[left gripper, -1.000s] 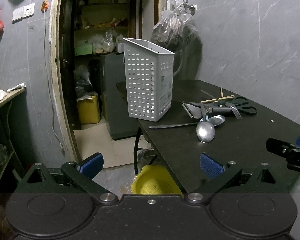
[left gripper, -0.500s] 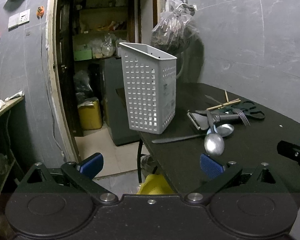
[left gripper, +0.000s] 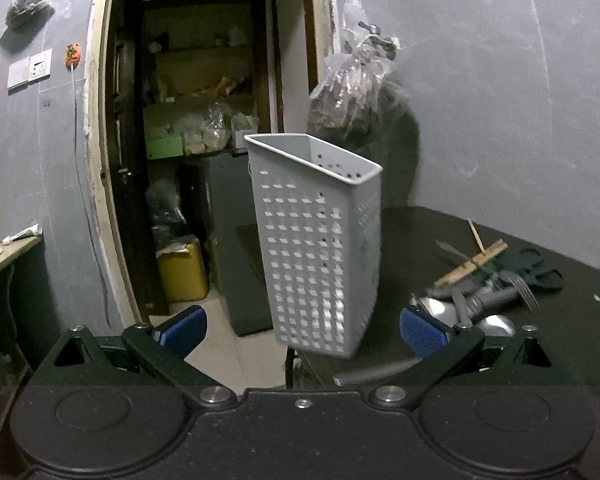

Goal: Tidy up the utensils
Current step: 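Close the left tool on the white basket while the right tool approaches the utensils, then grasp a silver spoon from the pile with the right tool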

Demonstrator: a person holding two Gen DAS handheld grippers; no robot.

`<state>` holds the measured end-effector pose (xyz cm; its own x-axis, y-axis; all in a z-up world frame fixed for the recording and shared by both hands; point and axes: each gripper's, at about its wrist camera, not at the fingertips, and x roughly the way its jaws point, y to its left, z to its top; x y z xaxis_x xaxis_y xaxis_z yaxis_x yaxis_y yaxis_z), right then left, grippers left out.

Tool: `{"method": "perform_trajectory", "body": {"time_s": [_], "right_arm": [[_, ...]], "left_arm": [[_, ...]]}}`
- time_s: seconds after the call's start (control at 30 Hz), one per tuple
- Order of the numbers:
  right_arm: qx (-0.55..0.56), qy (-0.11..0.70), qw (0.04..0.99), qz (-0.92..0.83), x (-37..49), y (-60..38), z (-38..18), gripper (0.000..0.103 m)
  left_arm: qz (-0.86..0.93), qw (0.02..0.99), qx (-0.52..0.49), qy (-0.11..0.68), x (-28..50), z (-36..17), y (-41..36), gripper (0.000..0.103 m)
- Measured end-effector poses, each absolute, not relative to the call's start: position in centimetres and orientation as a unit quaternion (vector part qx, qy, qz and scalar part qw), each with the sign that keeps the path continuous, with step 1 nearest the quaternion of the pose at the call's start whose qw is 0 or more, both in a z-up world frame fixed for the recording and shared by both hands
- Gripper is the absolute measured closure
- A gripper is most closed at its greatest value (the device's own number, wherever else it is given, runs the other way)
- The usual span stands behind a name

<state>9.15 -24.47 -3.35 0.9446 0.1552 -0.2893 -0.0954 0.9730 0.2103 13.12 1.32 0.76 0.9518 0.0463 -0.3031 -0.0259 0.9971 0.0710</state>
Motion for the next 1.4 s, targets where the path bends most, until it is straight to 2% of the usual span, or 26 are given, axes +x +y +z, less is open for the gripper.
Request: {"method": "perform_trajectory", "body": {"time_s": [0.47,0.77,0.83,1.03,1.4], "right_arm": [[0.056,0.168,0.984,0.033,11.7,-24.1,-2.4,0.000],[0.035,0.171,0.982,0.074,13.1,-22.8,-0.8,0.000],[0.040,0.174,0.979,0.094,13.5,-22.6,-0.6,0.000],[0.046,0.191,0.972,0.129,15.0,-21.3,0.1,0.000],[0.069,0.219,0.951,0.208,17.1,-19.1,0.0,0.003]], "left_arm": [[-0.007,0.989,0.035,0.141,20.1,1.4,1.5,0.001],[-0.018,0.990,-0.010,0.139,22.1,0.6,2.1,0.001],[-0.022,0.989,-0.022,0.141,22.2,0.4,2.2,0.008],[-0.031,0.988,-0.033,0.146,22.2,0.1,2.3,0.017],[-0.022,0.988,-0.037,0.151,21.9,0.3,2.1,0.019]]}}
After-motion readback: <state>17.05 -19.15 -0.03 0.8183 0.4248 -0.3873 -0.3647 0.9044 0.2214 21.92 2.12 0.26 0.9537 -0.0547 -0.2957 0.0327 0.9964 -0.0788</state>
